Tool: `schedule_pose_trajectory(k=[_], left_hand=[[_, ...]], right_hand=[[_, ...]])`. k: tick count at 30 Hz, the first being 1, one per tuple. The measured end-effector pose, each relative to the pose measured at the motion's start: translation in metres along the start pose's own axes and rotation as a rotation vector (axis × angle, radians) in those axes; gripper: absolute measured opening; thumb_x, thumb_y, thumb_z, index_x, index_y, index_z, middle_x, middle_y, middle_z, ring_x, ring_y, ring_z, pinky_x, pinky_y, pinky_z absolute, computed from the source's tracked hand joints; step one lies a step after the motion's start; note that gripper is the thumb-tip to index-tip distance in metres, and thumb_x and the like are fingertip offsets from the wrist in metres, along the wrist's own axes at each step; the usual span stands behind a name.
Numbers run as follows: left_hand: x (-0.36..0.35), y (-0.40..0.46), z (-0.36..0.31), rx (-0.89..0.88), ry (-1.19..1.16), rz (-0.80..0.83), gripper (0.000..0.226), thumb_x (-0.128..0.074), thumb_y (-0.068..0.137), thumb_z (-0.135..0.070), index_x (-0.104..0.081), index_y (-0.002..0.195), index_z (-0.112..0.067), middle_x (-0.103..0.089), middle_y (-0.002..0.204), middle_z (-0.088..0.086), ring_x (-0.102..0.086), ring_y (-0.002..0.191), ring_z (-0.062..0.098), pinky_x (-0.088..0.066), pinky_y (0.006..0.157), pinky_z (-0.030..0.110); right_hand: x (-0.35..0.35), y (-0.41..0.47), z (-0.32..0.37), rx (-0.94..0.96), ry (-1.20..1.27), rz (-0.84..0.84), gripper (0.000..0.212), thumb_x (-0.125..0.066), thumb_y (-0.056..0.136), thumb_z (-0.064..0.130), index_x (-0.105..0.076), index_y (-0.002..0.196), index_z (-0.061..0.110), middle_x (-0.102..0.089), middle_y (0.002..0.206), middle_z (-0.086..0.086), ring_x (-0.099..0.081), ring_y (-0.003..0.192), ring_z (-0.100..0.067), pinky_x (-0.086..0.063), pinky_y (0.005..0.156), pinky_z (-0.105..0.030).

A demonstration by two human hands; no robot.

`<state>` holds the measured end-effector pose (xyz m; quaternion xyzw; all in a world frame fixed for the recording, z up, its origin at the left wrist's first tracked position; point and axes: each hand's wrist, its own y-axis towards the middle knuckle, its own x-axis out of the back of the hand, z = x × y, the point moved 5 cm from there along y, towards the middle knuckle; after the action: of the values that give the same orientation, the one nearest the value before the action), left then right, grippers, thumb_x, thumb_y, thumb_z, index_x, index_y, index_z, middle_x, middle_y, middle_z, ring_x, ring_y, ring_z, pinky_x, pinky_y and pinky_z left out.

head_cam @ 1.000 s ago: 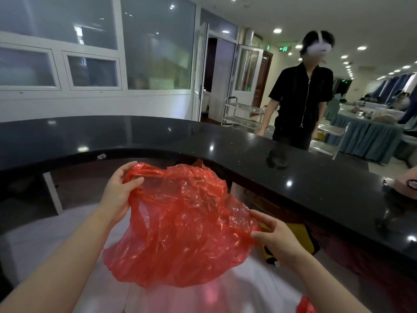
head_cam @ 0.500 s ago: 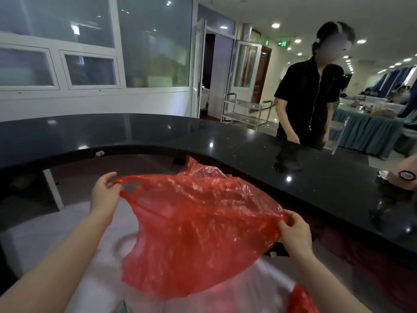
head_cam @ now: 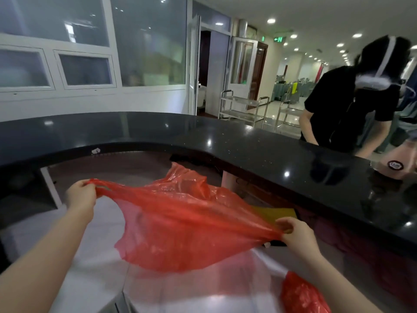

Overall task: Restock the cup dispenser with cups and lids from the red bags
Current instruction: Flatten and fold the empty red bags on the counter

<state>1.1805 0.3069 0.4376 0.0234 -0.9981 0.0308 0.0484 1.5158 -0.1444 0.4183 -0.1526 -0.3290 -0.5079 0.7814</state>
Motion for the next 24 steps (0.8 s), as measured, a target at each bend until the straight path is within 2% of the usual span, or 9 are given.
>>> schedule_pose_trajectory(k=[4, 6, 8, 12, 15, 17, 19, 21, 24], left_hand=[[0.003, -0.004, -0.007, -0.023, 0.022, -0.029, 0.039, -0.036, 0.087, 0.002, -0.067, 0.103, -0.017, -0.063, 0.091, 0.006, -0.055, 0.061, 0.011, -0.048, 0.062, 0.028], [0.003, -0.002, -0.009, 0.030, -0.008, -0.027, 0.043, -0.032, 0.086, 0.002, -0.066, 0.099, -0.021, -0.062, 0.089, 0.007, -0.054, 0.060, 0.015, -0.041, 0.053, 0.028], [0.003, -0.002, -0.004, 0.116, -0.003, 0.013, 0.038, -0.031, 0.088, 0.000, -0.062, 0.095, -0.019, -0.056, 0.075, 0.009, -0.049, 0.051, 0.015, -0.034, 0.046, 0.024], [-0.001, -0.005, 0.018, 0.313, -0.134, 0.189, 0.028, -0.031, 0.095, -0.007, -0.044, 0.071, -0.015, -0.042, 0.050, 0.001, -0.029, 0.021, 0.004, -0.023, 0.033, 0.006], [-0.001, -0.010, 0.024, 0.401, -0.212, 0.256, 0.029, -0.033, 0.098, -0.013, -0.044, 0.071, -0.014, -0.040, 0.031, -0.005, -0.033, 0.021, 0.004, -0.025, 0.030, 0.007], [-0.001, -0.014, 0.025, 0.424, -0.220, 0.260, 0.030, -0.035, 0.100, -0.015, -0.047, 0.073, -0.010, -0.048, 0.032, -0.002, -0.044, 0.024, 0.006, -0.033, 0.029, 0.009], [-0.002, -0.019, 0.023, 0.418, -0.254, 0.268, 0.031, -0.033, 0.101, -0.016, -0.048, 0.075, -0.007, -0.058, 0.039, 0.004, -0.054, 0.030, 0.008, -0.042, 0.032, 0.013], [0.000, -0.022, 0.018, 0.422, -0.307, 0.277, 0.032, -0.030, 0.102, -0.015, -0.048, 0.077, -0.006, -0.063, 0.046, 0.009, -0.062, 0.038, 0.014, -0.049, 0.037, 0.017], [0.005, -0.016, 0.008, 0.423, -0.379, 0.317, 0.038, -0.027, 0.103, -0.023, -0.053, 0.084, -0.003, -0.068, 0.079, 0.021, -0.069, 0.074, 0.030, -0.058, 0.068, 0.031]], right_hand=[[0.003, -0.003, -0.006, -0.012, -0.066, -0.032, 0.032, -0.062, 0.078, -0.004, -0.066, 0.093, 0.024, -0.063, 0.087, 0.009, -0.058, 0.081, -0.007, -0.041, 0.067, -0.019], [0.001, -0.005, -0.007, -0.017, -0.132, -0.022, 0.029, -0.061, 0.080, 0.000, -0.063, 0.092, 0.026, -0.062, 0.088, 0.007, -0.057, 0.080, -0.010, -0.042, 0.067, -0.022], [-0.001, -0.005, -0.012, -0.062, -0.107, -0.046, 0.025, -0.059, 0.080, 0.002, -0.064, 0.088, 0.025, -0.065, 0.086, 0.007, -0.060, 0.073, -0.011, -0.042, 0.059, -0.021], [-0.007, -0.007, -0.020, -0.262, 0.210, -0.071, 0.028, -0.048, 0.084, -0.001, -0.067, 0.089, 0.018, -0.070, 0.059, -0.001, -0.065, 0.047, -0.015, -0.043, 0.038, -0.020], [-0.017, -0.006, -0.022, -0.384, 0.523, -0.037, 0.025, -0.039, 0.093, 0.001, -0.062, 0.099, 0.011, -0.071, 0.078, -0.019, -0.070, 0.057, -0.030, -0.048, 0.038, -0.024], [-0.026, -0.007, -0.022, -0.510, 0.781, -0.049, 0.021, -0.036, 0.098, 0.005, -0.056, 0.094, 0.009, -0.066, 0.087, -0.023, -0.069, 0.066, -0.041, -0.054, 0.041, -0.032], [-0.037, -0.007, -0.019, -0.587, 0.910, -0.064, 0.023, -0.036, 0.101, 0.008, -0.052, 0.087, 0.013, -0.065, 0.085, -0.017, -0.068, 0.064, -0.040, -0.055, 0.041, -0.036], [-0.048, -0.004, -0.009, -0.590, 0.931, -0.021, 0.024, -0.034, 0.101, 0.006, -0.055, 0.091, 0.009, -0.066, 0.085, -0.018, -0.069, 0.054, -0.035, -0.053, 0.040, -0.032], [-0.060, 0.001, 0.011, -0.593, 0.951, 0.025, 0.025, -0.032, 0.097, -0.005, -0.057, 0.094, -0.001, -0.064, 0.081, -0.022, -0.067, 0.048, -0.029, -0.050, 0.035, -0.028]])
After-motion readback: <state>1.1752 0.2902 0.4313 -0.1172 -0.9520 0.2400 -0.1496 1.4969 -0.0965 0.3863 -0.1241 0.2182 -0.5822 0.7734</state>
